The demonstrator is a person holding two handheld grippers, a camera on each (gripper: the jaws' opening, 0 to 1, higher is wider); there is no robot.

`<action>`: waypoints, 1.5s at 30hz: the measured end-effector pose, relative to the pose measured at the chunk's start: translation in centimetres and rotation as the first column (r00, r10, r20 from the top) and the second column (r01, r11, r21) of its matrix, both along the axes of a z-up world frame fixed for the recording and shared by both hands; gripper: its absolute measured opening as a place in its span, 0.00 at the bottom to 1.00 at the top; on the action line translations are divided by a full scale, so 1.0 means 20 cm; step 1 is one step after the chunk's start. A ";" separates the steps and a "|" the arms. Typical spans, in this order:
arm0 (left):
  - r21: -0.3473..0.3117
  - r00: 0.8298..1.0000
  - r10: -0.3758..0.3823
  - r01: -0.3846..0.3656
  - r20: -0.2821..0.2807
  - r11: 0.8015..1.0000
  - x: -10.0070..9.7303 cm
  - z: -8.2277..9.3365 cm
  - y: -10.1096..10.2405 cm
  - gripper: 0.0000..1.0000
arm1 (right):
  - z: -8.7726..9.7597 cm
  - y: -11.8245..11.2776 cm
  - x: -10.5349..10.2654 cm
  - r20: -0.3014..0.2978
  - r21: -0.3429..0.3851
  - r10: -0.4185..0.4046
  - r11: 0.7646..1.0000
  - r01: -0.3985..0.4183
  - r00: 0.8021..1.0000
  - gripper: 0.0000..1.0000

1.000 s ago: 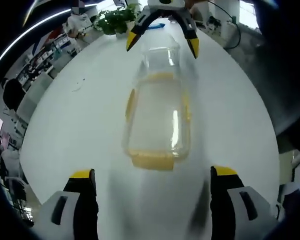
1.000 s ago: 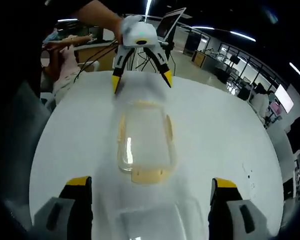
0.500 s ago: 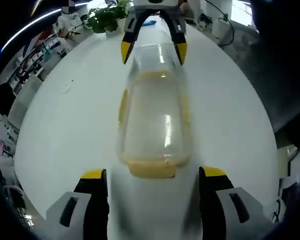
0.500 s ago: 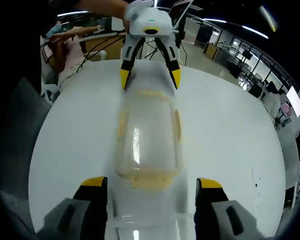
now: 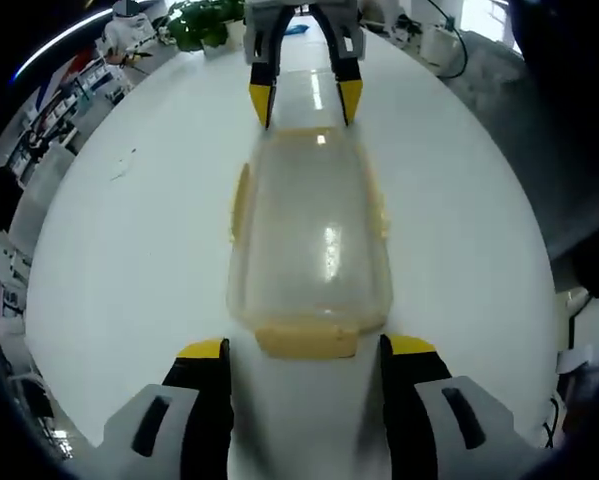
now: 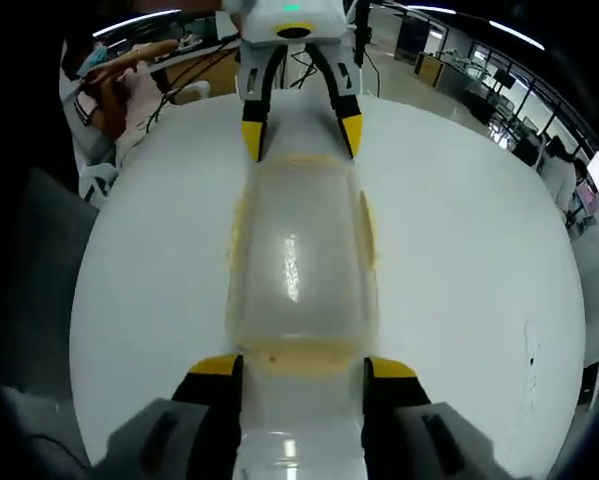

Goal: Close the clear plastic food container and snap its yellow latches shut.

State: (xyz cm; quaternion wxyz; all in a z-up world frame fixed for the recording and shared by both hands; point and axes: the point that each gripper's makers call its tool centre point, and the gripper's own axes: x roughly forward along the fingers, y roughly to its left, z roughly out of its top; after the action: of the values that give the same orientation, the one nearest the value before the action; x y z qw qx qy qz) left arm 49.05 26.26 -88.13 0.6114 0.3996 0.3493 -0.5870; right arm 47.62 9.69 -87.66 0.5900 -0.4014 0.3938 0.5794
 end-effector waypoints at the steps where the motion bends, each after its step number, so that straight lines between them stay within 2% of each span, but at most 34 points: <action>1: -0.001 1.000 -0.002 0.002 -0.001 1.000 0.00 0.00 -0.01 0.57 | 0.00 0.00 0.00 -0.001 -0.003 0.002 1.000 -0.002 1.000 0.46; 5: 0.000 1.000 -0.014 0.014 -0.011 1.000 0.00 -0.01 -0.02 0.52 | -0.01 0.01 0.00 -0.009 -0.001 0.009 1.000 -0.009 1.000 0.46; 7: 0.015 0.999 -0.023 0.023 -0.023 1.000 -0.02 -0.02 -0.02 0.48 | -0.03 0.01 0.01 0.006 -0.014 0.019 1.000 -0.019 1.000 0.47; 10: 0.025 0.999 -0.037 0.038 -0.037 0.999 -0.05 -0.02 -0.02 0.41 | -0.07 0.03 0.01 0.001 -0.026 0.030 0.999 -0.030 1.000 0.41; 11: 0.029 0.999 -0.036 0.038 -0.041 0.999 -0.05 -0.02 -0.02 0.40 | -0.07 0.01 0.01 0.011 -0.051 0.051 0.997 -0.050 0.999 0.38; 12: 0.035 0.999 -0.024 0.025 -0.045 0.999 -0.05 -0.02 -0.02 0.39 | -0.05 0.02 0.00 -0.020 -0.039 0.013 0.999 -0.014 1.000 0.38; 13: 0.037 0.999 -0.014 0.015 -0.050 0.999 -0.06 -0.02 -0.01 0.38 | -0.05 0.02 0.01 -0.015 -0.040 0.032 0.999 -0.032 0.999 0.38; 18: 0.032 0.998 -0.001 0.003 -0.055 0.999 -0.05 -0.03 -0.02 0.37 | -0.06 0.02 0.00 -0.021 -0.045 0.054 0.997 -0.054 0.998 0.37; 25: 0.090 0.998 0.003 0.002 -0.057 0.996 -0.06 -0.03 -0.02 0.38 | -0.07 0.01 0.00 -0.029 -0.128 0.059 0.990 -0.062 0.998 0.38; 28: 0.102 0.997 0.034 -0.027 -0.063 0.994 -0.05 -0.03 -0.02 0.38 | -0.08 0.01 0.00 -0.030 -0.153 0.049 0.987 -0.053 0.998 0.37; 30: 0.125 0.998 0.013 -0.005 -0.061 0.992 -0.06 -0.03 -0.02 0.40 | -0.08 0.01 0.00 -0.028 -0.172 0.053 0.984 -0.057 0.998 0.38; 36: 0.155 0.998 0.026 -0.016 -0.061 0.988 -0.06 -0.04 -0.01 0.40 | -0.08 0.00 0.00 -0.038 -0.265 0.082 0.960 -0.089 0.996 0.38; 39: 0.195 0.998 0.039 -0.027 -0.058 0.980 -0.06 -0.04 -0.01 0.40 | -0.09 0.00 0.01 -0.040 -0.305 0.098 0.947 -0.105 0.994 0.38; 45: 0.251 0.996 0.063 -0.046 -0.059 0.967 -0.06 -0.04 -0.01 0.40 | -0.08 -0.02 0.01 -0.038 -0.304 0.105 0.946 -0.111 0.994 0.38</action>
State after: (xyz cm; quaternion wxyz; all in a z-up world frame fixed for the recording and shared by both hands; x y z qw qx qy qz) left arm 47.86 26.09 -88.90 0.5602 0.4439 0.4515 -0.5342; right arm 47.91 9.39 -89.31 0.4841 -0.5027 0.4621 0.5472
